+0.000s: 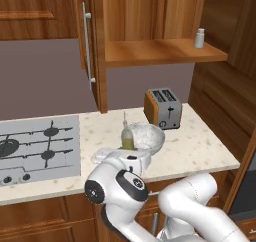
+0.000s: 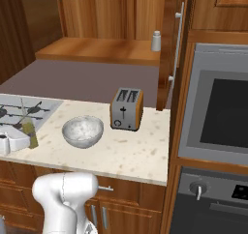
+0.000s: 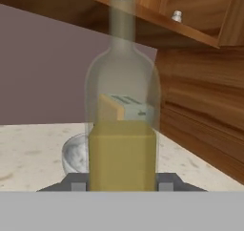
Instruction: Retrieve the bottle and the shaker from the cabinet and place them next to the mixing bowl on the counter. Then add garlic from the fridge to the mixing bowl.
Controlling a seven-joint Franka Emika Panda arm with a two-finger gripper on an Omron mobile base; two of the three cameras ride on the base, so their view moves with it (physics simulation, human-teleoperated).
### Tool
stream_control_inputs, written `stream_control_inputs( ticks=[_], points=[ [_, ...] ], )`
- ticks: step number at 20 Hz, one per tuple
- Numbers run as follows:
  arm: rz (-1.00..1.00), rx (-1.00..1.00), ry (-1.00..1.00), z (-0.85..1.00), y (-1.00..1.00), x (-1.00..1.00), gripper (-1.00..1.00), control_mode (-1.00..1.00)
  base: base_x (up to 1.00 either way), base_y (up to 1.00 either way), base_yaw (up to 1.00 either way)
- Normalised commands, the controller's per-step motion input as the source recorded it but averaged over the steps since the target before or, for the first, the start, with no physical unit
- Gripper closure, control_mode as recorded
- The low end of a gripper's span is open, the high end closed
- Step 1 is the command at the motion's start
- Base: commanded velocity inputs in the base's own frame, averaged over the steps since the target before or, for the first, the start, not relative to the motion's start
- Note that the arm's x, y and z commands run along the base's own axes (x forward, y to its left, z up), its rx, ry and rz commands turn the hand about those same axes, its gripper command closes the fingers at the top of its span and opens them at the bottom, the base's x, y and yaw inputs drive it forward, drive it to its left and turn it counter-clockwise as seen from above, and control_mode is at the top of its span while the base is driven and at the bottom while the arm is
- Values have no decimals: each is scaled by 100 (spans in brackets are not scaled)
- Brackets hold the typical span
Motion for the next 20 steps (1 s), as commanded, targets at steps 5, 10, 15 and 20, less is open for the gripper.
stream_control_inputs(
  ticks=[5, 10, 15, 20],
  points=[
    [-2, 0, 0, -7, 0, 35, 100, -100, 0, 0, 0],
    [-1, 0, 0, -25, 4, 36, 100, -100, 0, 0, 0],
    [0, 0, -4, -28, 9, 40, 100, -100, 0, 0, 0],
    [0, 0, -5, -20, 9, 39, 100, -100, 0, 0, 0]
  ],
)
